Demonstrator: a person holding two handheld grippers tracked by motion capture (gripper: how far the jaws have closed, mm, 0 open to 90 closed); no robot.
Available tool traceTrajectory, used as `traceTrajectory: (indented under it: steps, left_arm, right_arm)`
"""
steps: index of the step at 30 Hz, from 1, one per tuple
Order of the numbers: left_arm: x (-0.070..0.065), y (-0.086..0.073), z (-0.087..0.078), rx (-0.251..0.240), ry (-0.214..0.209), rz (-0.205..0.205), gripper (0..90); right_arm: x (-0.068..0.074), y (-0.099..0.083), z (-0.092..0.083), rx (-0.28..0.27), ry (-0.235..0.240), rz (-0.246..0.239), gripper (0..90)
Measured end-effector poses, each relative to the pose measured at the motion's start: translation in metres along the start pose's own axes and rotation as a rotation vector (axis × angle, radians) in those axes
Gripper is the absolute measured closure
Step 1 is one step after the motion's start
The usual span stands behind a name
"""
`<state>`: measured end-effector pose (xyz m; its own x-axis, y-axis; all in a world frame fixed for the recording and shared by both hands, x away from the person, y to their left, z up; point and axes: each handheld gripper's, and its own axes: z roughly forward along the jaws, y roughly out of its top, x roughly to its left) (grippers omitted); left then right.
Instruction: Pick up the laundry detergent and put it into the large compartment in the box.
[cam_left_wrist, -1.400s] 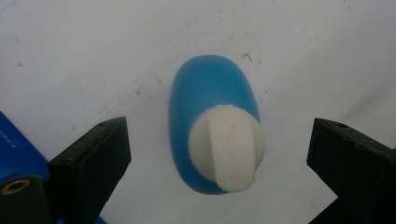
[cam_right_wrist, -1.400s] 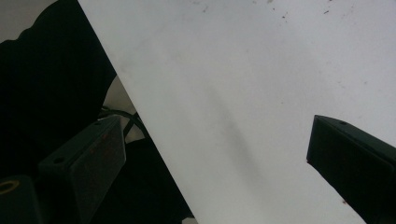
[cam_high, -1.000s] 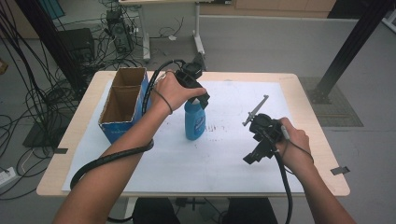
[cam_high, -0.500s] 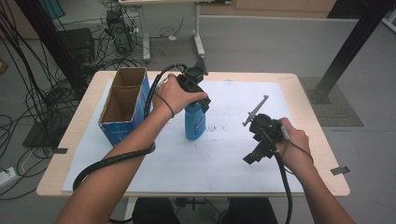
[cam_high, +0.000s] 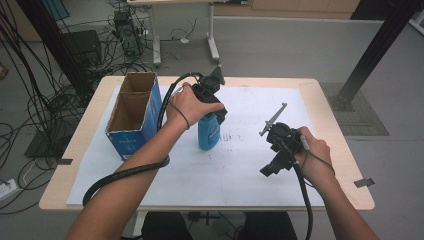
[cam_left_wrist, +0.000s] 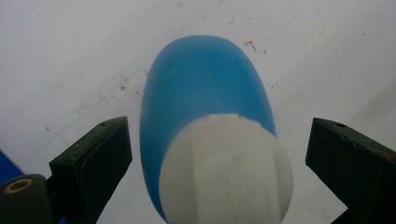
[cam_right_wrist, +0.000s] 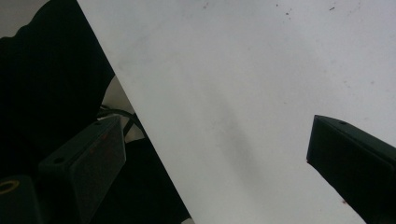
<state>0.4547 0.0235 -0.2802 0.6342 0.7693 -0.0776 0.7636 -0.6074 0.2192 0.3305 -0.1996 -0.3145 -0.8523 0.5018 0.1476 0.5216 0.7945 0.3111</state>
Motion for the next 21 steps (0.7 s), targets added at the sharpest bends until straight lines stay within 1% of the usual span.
traceTrajectory:
  steps: [17, 18, 21]
  left_arm:
    - [0.0021, 0.0008, 0.0028, 0.007, 0.003, -0.001, 7.3]
    - [0.002, 0.0007, 0.0028, 0.0, 0.002, -0.007, 7.3]
    - [0.0027, 0.0007, 0.0023, -0.001, 0.004, -0.009, 7.3]
  right_arm:
    - [-0.0022, -0.0014, 0.0004, 0.001, 0.001, 0.006, 4.2]
    - [-0.0022, -0.0012, 0.0005, 0.004, 0.002, 0.005, 4.2]
    - [-0.0021, -0.0011, 0.0008, 0.001, -0.001, 0.007, 4.2]
